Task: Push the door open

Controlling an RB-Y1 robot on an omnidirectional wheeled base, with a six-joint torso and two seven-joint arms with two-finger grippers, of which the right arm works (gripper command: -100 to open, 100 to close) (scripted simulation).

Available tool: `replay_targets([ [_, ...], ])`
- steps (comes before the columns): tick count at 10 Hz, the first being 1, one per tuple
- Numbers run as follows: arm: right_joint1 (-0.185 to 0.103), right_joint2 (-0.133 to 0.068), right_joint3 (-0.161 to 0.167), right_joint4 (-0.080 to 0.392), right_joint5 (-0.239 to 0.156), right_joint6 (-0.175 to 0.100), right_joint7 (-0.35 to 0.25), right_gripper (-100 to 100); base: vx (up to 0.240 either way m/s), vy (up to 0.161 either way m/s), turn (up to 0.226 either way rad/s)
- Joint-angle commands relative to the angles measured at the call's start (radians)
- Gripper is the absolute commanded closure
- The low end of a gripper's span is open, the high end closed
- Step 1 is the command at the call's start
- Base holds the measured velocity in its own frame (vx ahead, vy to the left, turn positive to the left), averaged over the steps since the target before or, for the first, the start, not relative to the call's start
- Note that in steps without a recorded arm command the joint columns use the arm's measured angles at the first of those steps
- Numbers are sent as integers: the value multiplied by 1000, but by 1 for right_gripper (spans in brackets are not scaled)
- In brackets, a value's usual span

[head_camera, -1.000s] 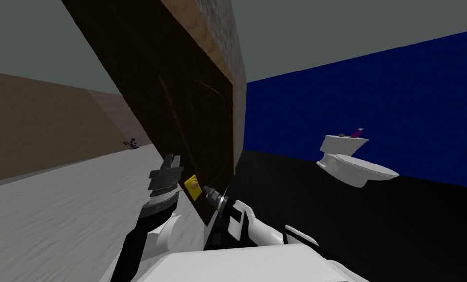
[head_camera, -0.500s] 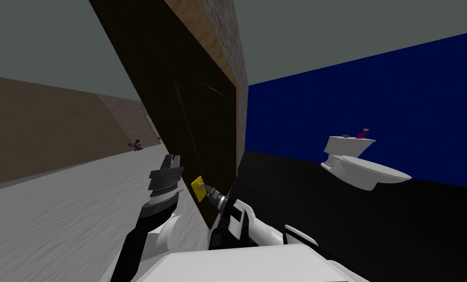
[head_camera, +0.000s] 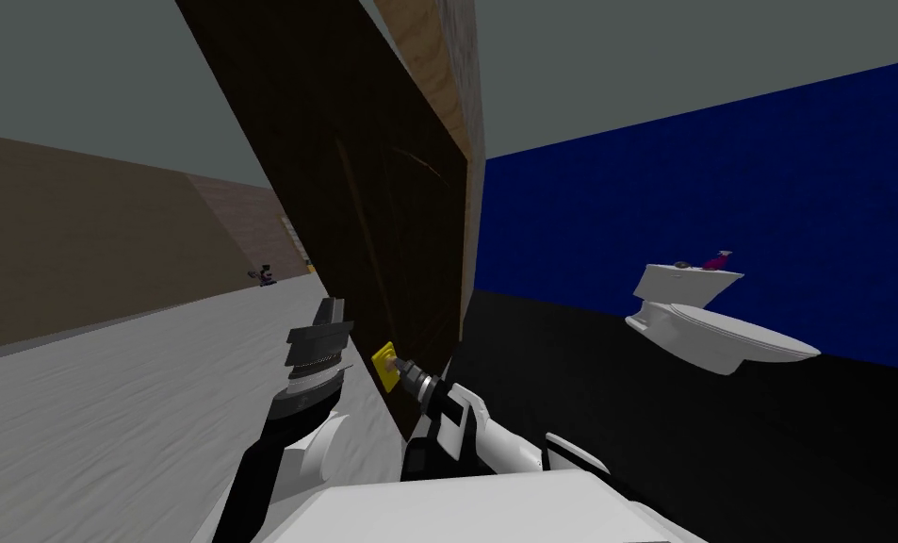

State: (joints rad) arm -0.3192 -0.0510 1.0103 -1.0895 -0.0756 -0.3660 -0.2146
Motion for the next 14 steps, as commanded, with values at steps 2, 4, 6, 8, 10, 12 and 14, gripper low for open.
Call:
replay_targets([
  [2, 0, -1, 0, 0, 0, 0, 0, 100, -12, -31, 3],
  [4, 0, -1, 0, 0, 0, 0, 0, 100, -6, -13, -1],
  [6, 4, -10, -25, 5, 0, 3, 7, -100, -67, -16, -70],
  [8, 8, 0, -51, 10, 0, 6, 15, -100, -238, -110, -99],
  [10, -2, -6, -51, 27, 0, 3, 14, -100, -40, 20, 22],
  [12, -3, -6, -55, 31, 1, 5, 15, -100, 78, 128, 14],
  [14, -6, 0, -62, 36, 1, 8, 18, -100, 107, 158, 26],
])
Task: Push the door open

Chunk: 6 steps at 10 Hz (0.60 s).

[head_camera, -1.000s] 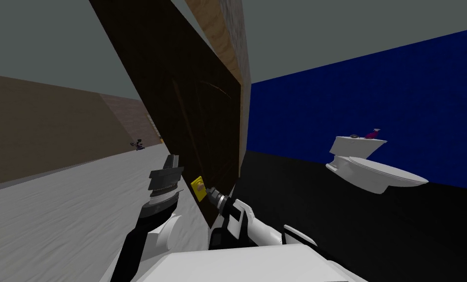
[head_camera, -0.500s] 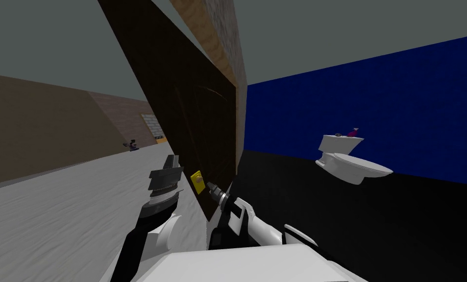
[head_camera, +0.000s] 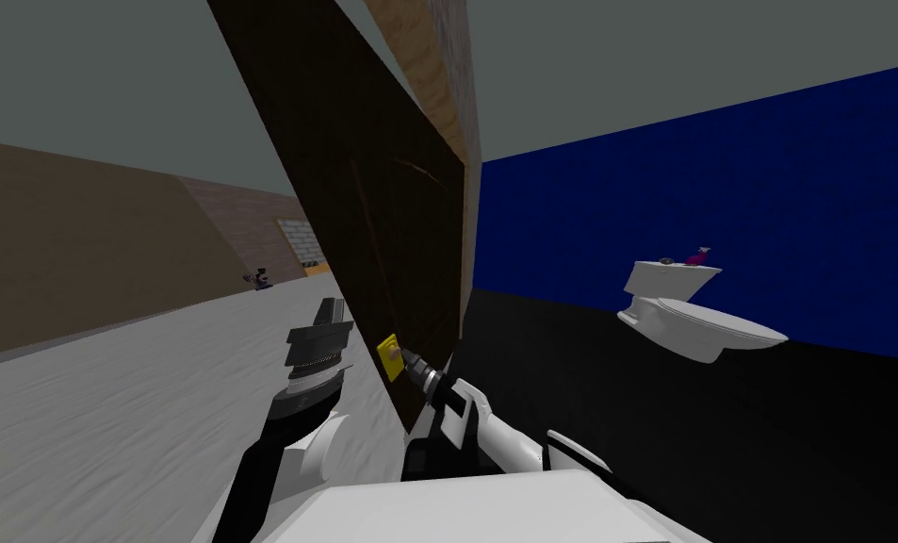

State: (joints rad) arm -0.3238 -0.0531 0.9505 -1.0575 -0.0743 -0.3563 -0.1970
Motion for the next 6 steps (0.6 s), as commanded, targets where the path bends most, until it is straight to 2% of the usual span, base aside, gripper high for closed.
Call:
replay_targets([
  [1, -3, 10, -6, 8, 0, 1, 1, -100, 91, 169, 31],
  [3, -7, 34, -14, 14, 1, 5, 4, -100, 81, 179, 22],
  [4, -6, 28, -11, 16, 1, 1, 4, -100, 40, 65, -1],
  [5, -6, 28, -11, 16, 1, 1, 4, 100, -7, -5, -3],
  [6, -6, 28, -11, 16, 1, 1, 4, 100, -11, -23, 8],
])
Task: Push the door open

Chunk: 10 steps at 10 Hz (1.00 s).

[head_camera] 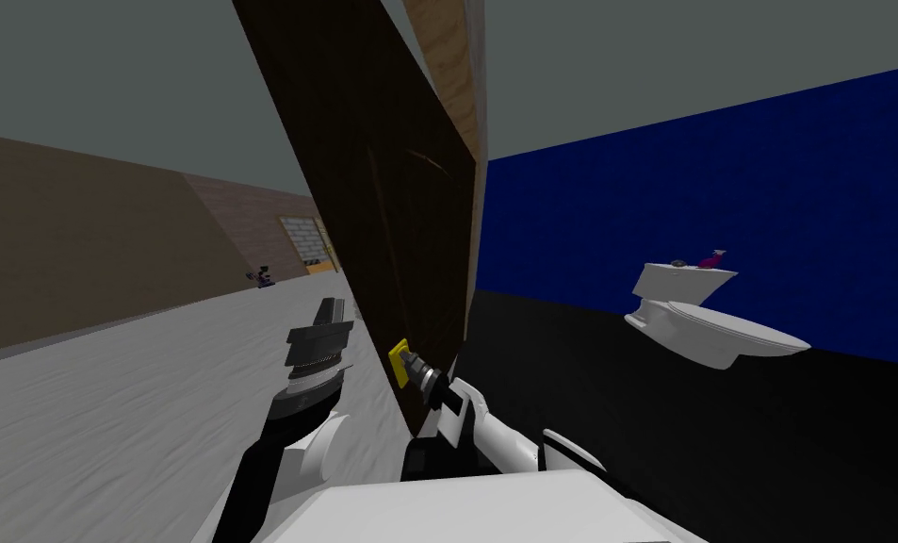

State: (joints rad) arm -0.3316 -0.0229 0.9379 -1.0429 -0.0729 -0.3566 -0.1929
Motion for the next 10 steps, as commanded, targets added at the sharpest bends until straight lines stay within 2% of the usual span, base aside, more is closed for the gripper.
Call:
replay_targets([
  [1, 2, -2, 1, 2, 0, 1, 0, 100, -11, -23, 5],
  [4, 2, -2, 1, 2, 0, 1, 0, 100, -5, -8, -2],
  [5, 2, -13, -17, 6, 1, 0, -2, 100, -4, 105, 13],
  [10, 0, -41, -77, 19, 4, -6, -9, 100, 36, 187, 0],
])
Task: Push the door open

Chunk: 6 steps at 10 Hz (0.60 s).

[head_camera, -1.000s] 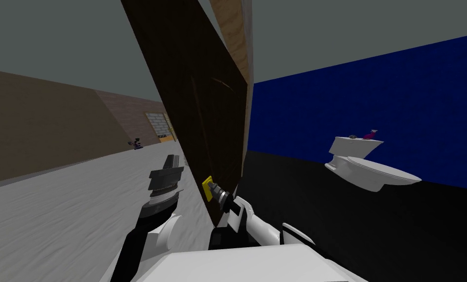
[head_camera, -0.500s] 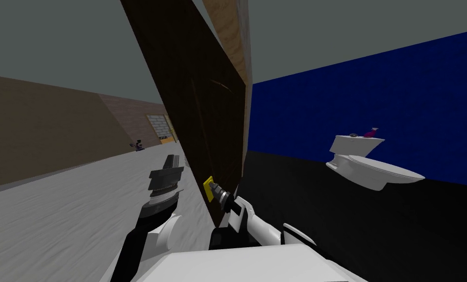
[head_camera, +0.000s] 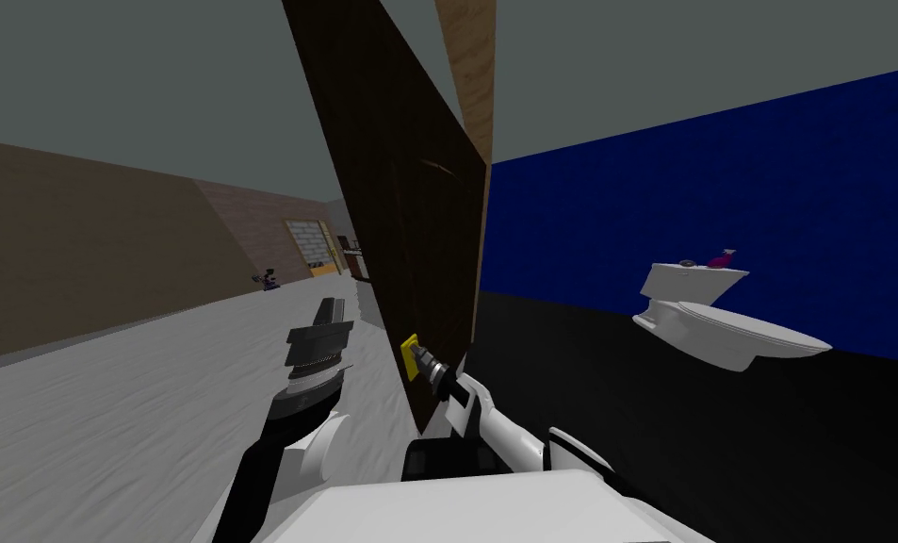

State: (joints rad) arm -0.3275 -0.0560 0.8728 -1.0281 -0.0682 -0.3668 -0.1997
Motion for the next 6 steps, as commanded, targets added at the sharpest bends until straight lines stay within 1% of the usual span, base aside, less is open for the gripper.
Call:
replay_targets([
  [1, -4, -14, -29, 8, 0, 2, -5, 100, 15, 197, -8],
  [4, -6, -33, -83, 19, 2, -4, -12, 100, 38, 197, 4],
  [5, -6, -36, -92, 21, 3, -5, -13, 100, 50, 171, -4],
  [6, -7, -42, -112, 26, 4, -7, -15, 100, 55, 174, 13],
])
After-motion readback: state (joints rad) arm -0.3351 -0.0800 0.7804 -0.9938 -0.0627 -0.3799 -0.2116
